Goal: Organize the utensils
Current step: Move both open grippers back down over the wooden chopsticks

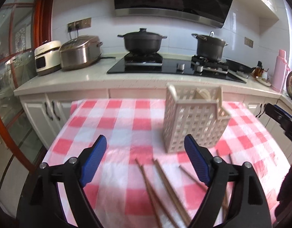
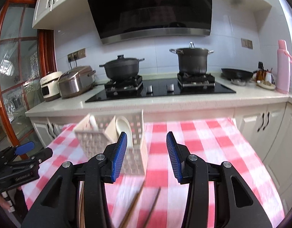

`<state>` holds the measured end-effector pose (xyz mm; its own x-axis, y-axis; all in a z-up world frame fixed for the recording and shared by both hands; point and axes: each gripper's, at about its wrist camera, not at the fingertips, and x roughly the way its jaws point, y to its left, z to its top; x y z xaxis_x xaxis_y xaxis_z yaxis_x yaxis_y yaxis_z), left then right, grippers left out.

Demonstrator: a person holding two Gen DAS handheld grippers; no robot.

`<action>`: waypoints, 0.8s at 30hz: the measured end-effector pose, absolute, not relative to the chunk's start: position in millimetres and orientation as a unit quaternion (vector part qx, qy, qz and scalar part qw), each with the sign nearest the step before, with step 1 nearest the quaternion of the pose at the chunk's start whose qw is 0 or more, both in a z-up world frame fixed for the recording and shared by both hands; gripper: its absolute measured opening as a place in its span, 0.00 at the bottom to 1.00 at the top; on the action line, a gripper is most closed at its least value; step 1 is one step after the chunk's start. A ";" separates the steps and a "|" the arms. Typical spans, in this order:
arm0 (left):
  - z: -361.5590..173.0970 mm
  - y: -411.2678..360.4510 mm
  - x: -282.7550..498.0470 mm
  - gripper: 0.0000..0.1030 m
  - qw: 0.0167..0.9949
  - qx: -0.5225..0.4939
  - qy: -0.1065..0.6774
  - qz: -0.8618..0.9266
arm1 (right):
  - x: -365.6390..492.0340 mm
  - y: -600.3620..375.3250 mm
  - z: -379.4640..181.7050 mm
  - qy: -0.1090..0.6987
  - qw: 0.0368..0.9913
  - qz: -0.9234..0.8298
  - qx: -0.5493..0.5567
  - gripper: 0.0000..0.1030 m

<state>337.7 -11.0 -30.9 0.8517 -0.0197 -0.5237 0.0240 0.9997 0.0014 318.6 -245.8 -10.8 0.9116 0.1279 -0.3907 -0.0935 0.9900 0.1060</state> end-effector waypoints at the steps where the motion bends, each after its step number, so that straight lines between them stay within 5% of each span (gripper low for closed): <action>1: -36.8 -7.9 332.5 0.81 0.961 0.006 0.276 -0.006 | 313.3 -243.7 -16.0 0.210 0.975 0.061 0.039 0.40; 24: -89.8 31.2 306.2 0.82 0.944 -0.020 0.329 0.014 | 333.4 -160.8 -98.0 0.383 0.913 0.138 -0.016 0.38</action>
<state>306.2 31.2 -89.8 0.7836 0.0136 -0.6211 -0.0394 0.9988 -0.0278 333.4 -160.8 -98.0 0.6689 0.2407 -0.7033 -0.2649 0.9612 0.0770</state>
